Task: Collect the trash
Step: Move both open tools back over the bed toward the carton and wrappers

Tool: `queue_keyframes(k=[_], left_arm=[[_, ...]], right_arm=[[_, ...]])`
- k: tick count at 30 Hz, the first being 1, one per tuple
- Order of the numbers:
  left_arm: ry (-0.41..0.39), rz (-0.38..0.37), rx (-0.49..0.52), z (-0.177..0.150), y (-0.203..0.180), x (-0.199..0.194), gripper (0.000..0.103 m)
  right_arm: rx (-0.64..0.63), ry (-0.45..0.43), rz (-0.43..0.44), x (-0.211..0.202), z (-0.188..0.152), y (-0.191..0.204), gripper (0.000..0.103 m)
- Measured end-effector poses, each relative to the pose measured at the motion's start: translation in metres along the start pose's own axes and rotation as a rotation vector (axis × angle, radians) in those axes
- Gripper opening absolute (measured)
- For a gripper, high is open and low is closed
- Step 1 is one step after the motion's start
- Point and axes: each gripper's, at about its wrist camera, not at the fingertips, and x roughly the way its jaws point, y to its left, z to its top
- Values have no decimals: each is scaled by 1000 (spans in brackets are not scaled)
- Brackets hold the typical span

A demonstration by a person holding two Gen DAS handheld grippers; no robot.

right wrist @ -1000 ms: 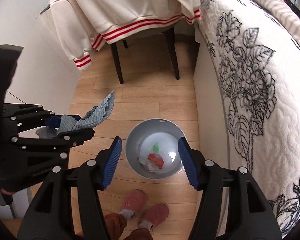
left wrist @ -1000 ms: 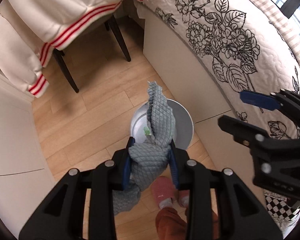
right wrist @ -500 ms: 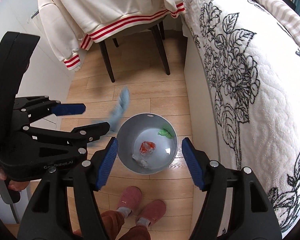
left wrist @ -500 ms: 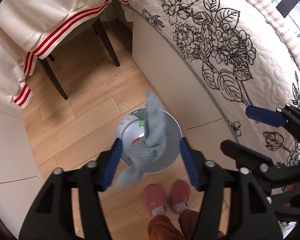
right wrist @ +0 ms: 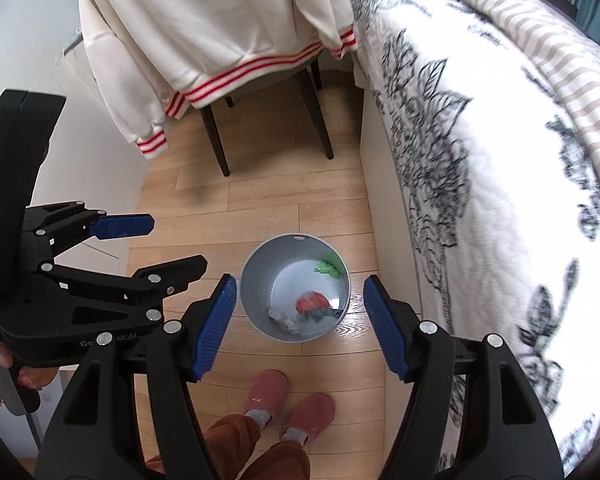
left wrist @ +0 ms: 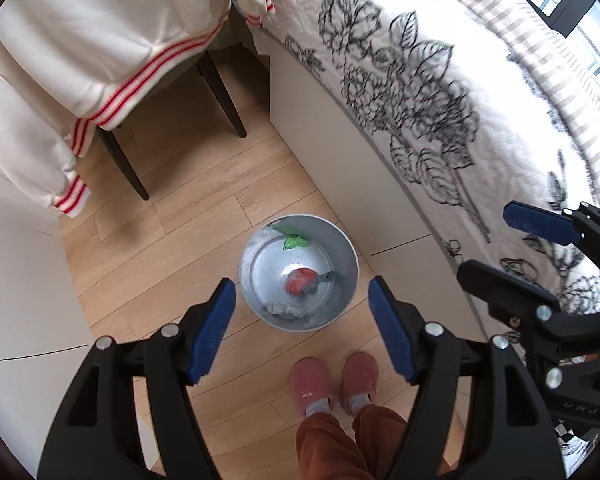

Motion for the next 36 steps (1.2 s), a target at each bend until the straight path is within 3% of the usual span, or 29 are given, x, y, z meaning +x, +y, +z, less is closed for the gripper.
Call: queue_keyframes(k=[12, 19, 28, 36], left_arm=[[-90, 11, 120, 23, -36, -128, 73], [-186, -38, 213, 40, -69, -195, 82], [-228, -129, 388, 54, -138, -225, 82], [-265, -202, 560, 55, -234, -241, 82]], right_arm=[[144, -82, -45, -143, 1, 5, 67], [266, -179, -149, -231, -10, -7, 72], [486, -278, -333, -308, -51, -51, 74], [688, -330, -487, -365, -121, -123, 74]])
